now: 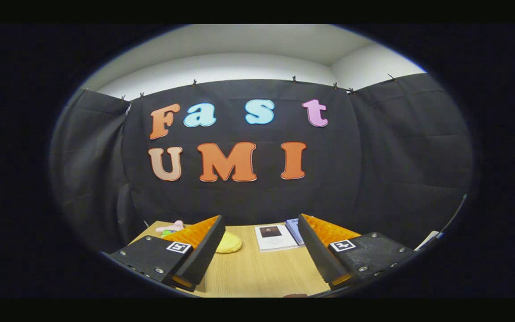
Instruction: Open the storage box then place both shoes into the box .Put the left shoe in first, then the right shoe, with the right side of both shoes facing outward in a uniform manner.
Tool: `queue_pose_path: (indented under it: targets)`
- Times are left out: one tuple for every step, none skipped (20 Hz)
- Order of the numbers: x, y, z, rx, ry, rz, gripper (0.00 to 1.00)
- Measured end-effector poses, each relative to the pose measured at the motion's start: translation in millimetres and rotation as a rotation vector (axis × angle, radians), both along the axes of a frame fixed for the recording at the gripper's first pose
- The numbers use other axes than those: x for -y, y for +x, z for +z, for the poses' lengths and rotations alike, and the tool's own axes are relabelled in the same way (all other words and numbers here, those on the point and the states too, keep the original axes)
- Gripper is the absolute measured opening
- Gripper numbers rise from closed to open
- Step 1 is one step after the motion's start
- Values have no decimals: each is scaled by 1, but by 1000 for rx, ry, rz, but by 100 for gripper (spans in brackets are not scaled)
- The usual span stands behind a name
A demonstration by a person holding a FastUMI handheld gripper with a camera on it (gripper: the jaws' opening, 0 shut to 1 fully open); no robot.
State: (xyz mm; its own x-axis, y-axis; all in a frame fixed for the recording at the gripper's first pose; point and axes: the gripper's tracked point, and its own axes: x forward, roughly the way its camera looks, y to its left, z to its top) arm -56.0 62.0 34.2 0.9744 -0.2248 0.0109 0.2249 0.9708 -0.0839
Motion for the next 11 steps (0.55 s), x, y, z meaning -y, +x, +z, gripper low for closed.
queue_pose_path:
  targets:
    - [0, -1, 2, 6, -1, -2, 97]
    - [-2, 0, 3, 12, 1, 0, 97]
    - [-4, -1, 4, 16, 5, 2, 97]
    - [-6, 0, 5, 23, 7, 6, 97]
    - [-7, 1, 6, 31, 7, 6, 97]
    - [-7, 1, 7, 39, 9, 6, 97]
    - [-8, 2, 7, 45, 15, 8, 97]
    - [-10, 2, 8, 48, 22, 11, 97]
    - [-11, 1, 8, 50, 29, 11, 97]
    - [-10, 1, 7, 49, 33, 8, 97]
    - [-8, 1, 5, 46, 35, 4, 97]
